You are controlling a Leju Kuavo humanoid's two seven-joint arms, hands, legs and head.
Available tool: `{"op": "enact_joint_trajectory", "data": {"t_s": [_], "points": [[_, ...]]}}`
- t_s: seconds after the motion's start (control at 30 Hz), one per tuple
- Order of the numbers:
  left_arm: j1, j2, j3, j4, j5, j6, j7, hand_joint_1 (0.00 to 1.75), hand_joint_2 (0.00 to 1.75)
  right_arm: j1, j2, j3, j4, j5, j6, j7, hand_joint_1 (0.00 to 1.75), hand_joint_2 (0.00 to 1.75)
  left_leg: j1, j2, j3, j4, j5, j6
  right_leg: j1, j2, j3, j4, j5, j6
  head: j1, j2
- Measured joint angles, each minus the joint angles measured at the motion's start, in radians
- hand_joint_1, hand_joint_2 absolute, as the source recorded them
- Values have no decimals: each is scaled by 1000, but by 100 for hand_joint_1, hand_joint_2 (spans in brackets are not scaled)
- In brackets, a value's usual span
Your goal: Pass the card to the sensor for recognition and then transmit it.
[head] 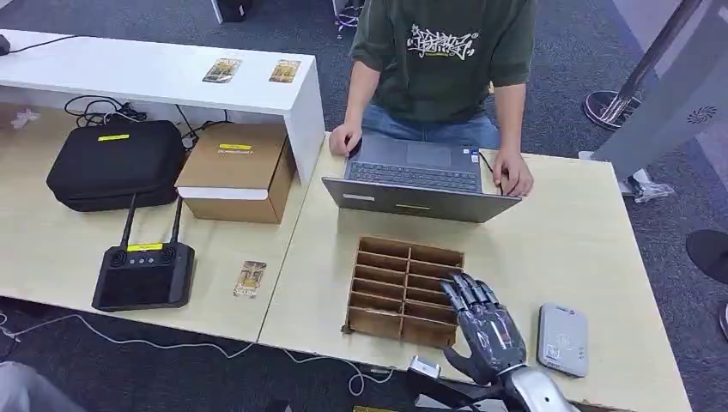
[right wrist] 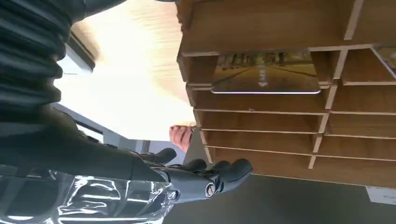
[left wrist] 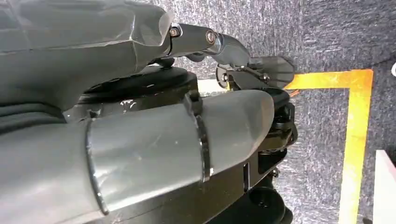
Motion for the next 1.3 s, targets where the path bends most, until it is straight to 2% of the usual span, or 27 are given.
{"op": "enact_joint_trajectory", "data": {"t_s": [0.77, 1.3], "points": [[-16, 14, -2, 0, -14, -25, 72, 0, 0, -9, 82, 3, 0, 8, -3, 0, 0, 175, 0, 0, 0, 0, 0, 0, 0, 0, 0, 0, 0, 0, 0, 0], [-19, 15, -3, 0, -15, -25, 86, 0, 0, -46, 142, 3, 44, 8, -2, -2, 0, 175, 0, 1, 0, 0, 0, 0, 0, 0, 0, 0, 0, 0, 0, 0]]}}
